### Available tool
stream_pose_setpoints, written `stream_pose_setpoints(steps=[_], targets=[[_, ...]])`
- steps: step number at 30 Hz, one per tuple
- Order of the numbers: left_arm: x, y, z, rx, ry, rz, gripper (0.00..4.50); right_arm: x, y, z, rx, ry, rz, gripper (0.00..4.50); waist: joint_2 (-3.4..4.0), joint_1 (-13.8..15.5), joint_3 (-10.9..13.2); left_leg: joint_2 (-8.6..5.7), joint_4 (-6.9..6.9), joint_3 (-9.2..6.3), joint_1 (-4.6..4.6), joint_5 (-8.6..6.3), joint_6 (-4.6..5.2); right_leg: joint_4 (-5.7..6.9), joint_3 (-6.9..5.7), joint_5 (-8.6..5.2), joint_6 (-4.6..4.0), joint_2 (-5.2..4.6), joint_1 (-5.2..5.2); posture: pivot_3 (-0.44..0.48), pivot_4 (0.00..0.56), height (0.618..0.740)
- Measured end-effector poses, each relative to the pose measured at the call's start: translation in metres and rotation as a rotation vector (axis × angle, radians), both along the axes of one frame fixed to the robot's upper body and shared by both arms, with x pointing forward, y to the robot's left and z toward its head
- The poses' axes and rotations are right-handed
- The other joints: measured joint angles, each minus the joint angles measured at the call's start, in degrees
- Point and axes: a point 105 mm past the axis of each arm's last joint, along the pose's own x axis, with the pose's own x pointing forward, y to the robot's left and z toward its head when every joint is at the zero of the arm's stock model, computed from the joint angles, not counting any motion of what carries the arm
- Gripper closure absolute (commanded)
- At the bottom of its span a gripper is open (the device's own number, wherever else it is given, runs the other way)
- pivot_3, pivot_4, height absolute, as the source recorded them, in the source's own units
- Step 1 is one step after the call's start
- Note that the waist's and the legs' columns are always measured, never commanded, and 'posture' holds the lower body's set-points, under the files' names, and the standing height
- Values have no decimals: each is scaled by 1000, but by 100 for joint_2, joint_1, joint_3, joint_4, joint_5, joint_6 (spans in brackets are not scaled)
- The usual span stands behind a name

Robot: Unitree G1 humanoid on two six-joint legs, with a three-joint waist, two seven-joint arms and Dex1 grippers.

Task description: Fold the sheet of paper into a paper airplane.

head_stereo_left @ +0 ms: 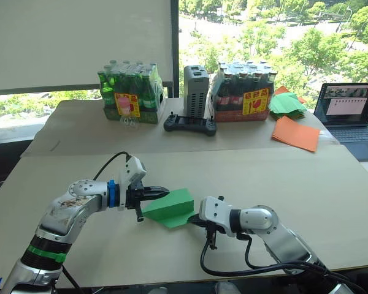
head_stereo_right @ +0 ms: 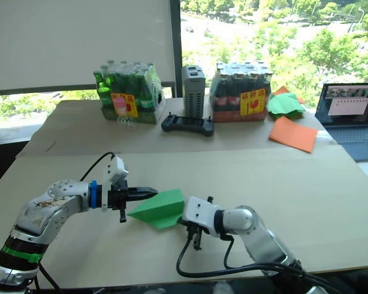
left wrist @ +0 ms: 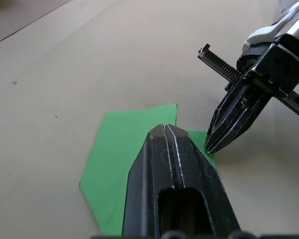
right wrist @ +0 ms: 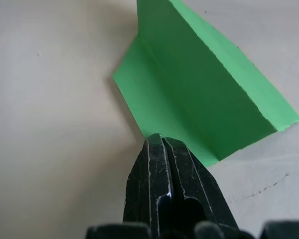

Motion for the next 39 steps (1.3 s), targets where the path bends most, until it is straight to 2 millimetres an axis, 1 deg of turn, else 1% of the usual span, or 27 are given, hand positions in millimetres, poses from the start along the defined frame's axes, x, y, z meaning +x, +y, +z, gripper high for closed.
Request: stream_pose_setpoints(steps=[8,10,15,19,24,31,35,37,39], targets=[[0,2,-3,18,-3,6,4500,1,1,-1,-2,12,-26,4450,0,-3,0,1,0,0,2,0,0,1,0,0,0,0,3,0,150,711],[-1,4,-6,31,3,8,4500,1,2,-1,-4,18,-28,4450,0,-9,0,1,-1,0,3,0,0,1,0,0,0,0,2,0,150,711],[-17,5,-37,92,60,-21,4500,0,4,0,-1,29,-50,4450,0,-7,0,2,-2,1,3,-1,1,0,0,0,0,0,2,0,150,711],[-18,3,-38,94,28,-34,4500,-1,4,0,-3,35,-58,4450,1,8,-1,1,-2,-1,6,-7,11,2,-1,1,-1,0,6,0,150,711],[-23,0,-42,89,30,-50,4500,-2,4,1,-6,42,-64,4450,0,8,0,0,-2,-1,5,-6,9,2,-1,0,0,-2,5,0,150,711],[-32,-3,-56,104,69,-64,4500,-4,2,1,-12,57,-62,4450,0,13,0,-1,-2,-1,4,-7,11,1,-2,0,0,-4,4,0,150,711],[-34,-6,-54,102,60,-76,4500,-6,1,1,-16,68,-62,4450,0,15,0,-1,-2,-1,4,-7,11,1,-2,0,0,-4,5,0,150,711],[-35,-7,-55,115,49,-89,4500,-8,-1,2,-27,81,-56,4450,0,17,0,-2,-2,-1,3,-7,11,-1,-2,0,0,-5,5,0,150,711],[-39,-7,-62,152,43,-112,4500,-12,-6,2,-45,112,-46,4450,0,18,0,-2,-2,-1,2,-7,11,-3,-3,0,1,-5,5,0,150,711]])
